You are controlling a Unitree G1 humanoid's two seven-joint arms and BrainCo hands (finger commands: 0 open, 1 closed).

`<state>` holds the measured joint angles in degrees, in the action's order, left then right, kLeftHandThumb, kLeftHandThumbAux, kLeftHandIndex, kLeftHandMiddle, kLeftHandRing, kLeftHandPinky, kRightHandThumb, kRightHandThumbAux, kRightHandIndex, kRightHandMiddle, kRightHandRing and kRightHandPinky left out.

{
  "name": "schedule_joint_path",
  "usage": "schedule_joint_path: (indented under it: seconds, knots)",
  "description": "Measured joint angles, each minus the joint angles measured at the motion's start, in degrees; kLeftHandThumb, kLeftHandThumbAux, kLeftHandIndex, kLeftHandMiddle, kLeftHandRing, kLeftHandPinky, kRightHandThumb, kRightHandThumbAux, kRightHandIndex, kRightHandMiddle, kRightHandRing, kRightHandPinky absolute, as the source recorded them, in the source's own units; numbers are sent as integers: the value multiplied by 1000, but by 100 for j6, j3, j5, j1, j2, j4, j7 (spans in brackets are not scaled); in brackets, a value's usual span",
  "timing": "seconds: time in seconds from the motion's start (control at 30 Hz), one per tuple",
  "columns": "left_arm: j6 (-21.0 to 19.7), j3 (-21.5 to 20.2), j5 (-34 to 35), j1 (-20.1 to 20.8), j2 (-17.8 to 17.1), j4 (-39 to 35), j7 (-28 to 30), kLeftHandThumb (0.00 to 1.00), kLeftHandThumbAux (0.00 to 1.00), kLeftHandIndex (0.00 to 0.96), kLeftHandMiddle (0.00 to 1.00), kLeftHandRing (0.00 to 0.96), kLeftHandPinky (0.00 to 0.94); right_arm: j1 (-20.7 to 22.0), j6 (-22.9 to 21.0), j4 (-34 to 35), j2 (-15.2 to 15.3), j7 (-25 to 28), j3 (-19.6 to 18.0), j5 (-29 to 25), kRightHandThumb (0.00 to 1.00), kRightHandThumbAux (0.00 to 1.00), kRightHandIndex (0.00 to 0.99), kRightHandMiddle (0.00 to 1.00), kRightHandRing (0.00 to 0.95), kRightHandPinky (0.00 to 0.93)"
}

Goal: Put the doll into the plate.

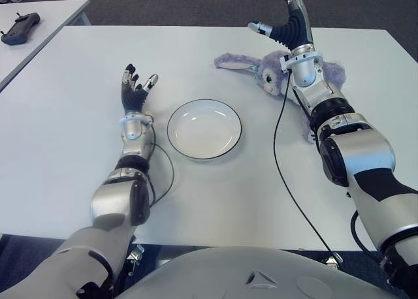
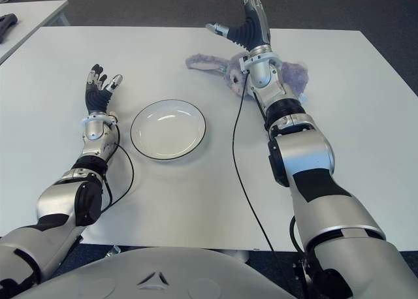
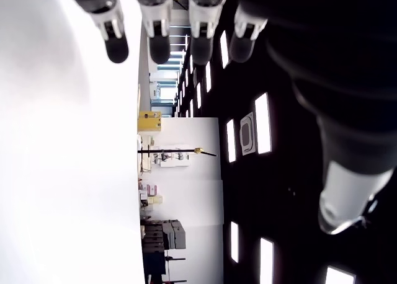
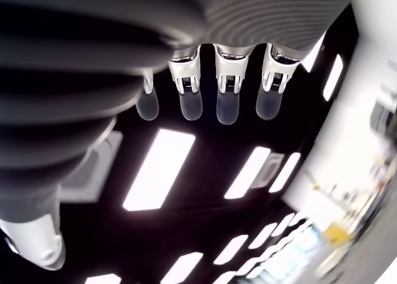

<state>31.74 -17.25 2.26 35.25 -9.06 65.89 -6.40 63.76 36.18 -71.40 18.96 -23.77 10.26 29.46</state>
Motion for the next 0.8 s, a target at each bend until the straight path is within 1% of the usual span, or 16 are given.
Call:
schedule_joint_path:
  seconds: [0.13,0.27,0.5,0.6,0.8]
  knots:
    - [0,0,0,5,9,0,0,0,664,28,21,5,0,192,-349,-98,180,-17,265,275,4,515,38,24,11,0]
    - [0,-3,0,8,16,0,0,0,673,30,22,5,1,354,-669,-144,350,-109,526,515,13,505,41,10,5,26]
    - [0,-11,0,9,16,0,0,0,693,32,26,9,20,602,-1159,-232,559,-160,917,872,4,482,49,0,1,43]
    - [-1,-23,0,9,16,0,0,0,684,32,27,10,14,696,-1371,-272,643,-160,1117,1079,1,473,56,0,0,43]
    - [-1,-34,0,9,17,0,0,0,663,29,24,7,4,857,-1712,-382,785,-99,1487,1385,3,458,69,0,0,2]
